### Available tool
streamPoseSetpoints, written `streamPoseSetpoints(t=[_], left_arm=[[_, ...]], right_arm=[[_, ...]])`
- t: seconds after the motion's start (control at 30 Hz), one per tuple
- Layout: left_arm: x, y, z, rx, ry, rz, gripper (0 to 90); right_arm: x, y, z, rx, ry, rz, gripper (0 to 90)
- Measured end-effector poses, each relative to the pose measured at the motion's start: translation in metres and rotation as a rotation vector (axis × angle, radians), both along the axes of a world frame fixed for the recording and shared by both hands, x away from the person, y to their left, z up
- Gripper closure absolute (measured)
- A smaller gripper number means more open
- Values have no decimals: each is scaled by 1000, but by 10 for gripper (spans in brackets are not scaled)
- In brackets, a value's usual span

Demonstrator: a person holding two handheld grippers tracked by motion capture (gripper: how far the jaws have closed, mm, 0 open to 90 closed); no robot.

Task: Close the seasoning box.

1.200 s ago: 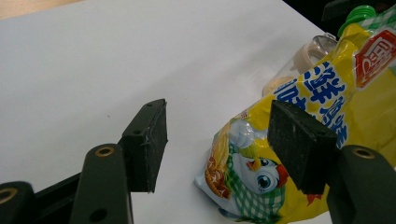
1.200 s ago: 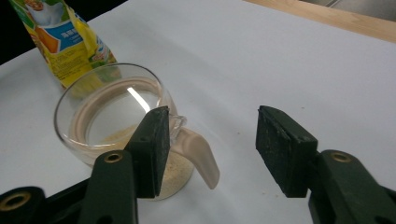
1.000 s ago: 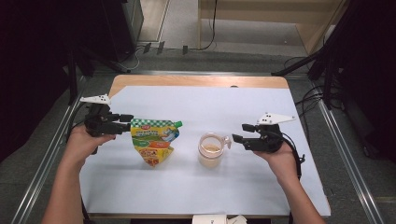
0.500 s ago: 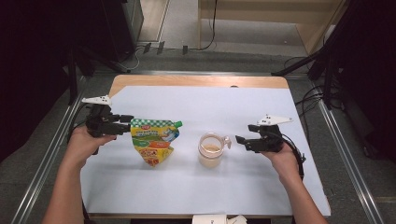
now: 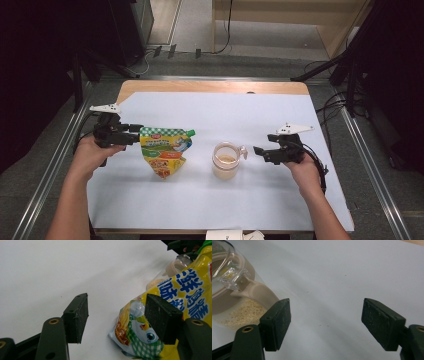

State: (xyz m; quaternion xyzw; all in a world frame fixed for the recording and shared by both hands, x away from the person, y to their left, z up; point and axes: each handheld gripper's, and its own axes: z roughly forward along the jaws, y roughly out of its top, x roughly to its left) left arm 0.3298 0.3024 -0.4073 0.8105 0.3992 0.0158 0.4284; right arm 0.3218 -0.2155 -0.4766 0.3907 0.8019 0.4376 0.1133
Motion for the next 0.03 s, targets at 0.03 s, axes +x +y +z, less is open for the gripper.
streamPoseSetpoints(t=[0.03], left_arm=[[0, 0, 0, 3, -3, 6, 366]], right_arm=[[0, 0, 0, -1, 2, -1, 242]])
